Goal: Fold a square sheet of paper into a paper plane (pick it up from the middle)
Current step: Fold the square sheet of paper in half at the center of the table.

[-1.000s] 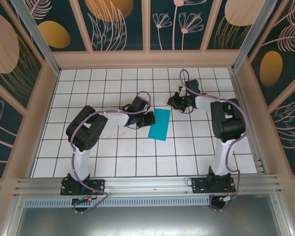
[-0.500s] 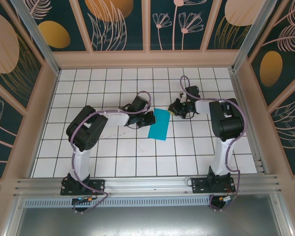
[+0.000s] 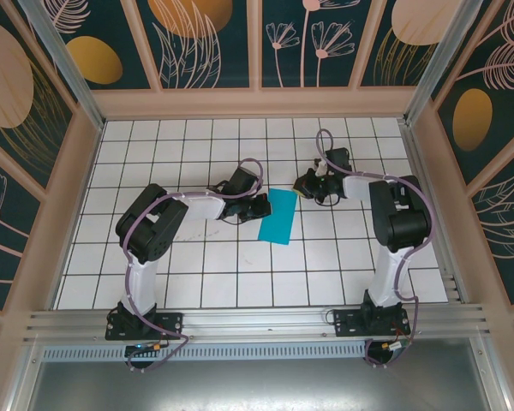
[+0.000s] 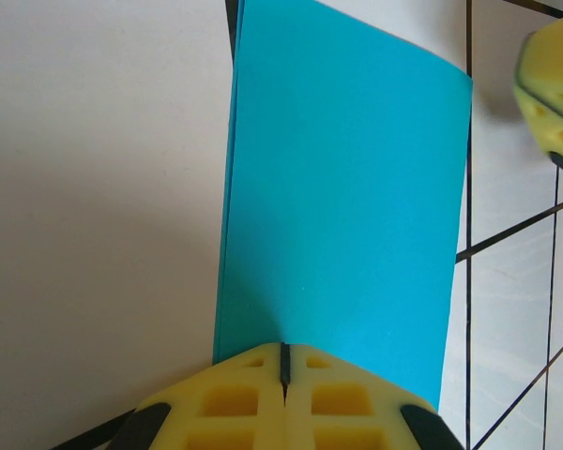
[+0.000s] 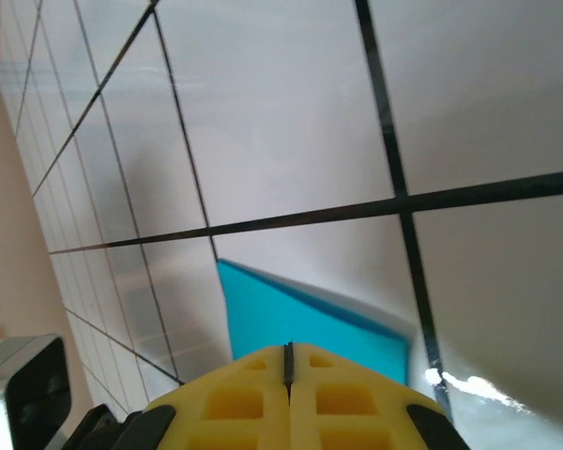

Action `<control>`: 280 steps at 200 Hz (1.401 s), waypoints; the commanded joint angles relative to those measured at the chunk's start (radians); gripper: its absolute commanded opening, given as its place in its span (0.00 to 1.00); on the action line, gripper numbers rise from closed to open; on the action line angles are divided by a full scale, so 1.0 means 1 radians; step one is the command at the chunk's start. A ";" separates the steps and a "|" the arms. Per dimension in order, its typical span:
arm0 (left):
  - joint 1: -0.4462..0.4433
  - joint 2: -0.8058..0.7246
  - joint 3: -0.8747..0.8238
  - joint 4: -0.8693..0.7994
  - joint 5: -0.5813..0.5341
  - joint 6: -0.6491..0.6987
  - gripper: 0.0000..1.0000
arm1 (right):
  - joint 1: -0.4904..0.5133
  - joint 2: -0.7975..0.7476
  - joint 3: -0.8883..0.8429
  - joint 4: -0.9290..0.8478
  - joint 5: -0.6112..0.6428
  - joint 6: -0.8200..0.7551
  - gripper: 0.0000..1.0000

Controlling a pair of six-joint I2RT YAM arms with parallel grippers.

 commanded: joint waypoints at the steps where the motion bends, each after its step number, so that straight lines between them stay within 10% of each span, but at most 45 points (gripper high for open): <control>1: -0.005 0.050 -0.024 -0.080 -0.052 0.015 0.00 | 0.008 -0.041 -0.045 0.045 -0.032 0.022 0.00; 280: -0.005 0.038 -0.033 -0.072 -0.053 0.007 0.00 | 0.190 -0.311 -0.419 0.138 -0.039 0.035 0.00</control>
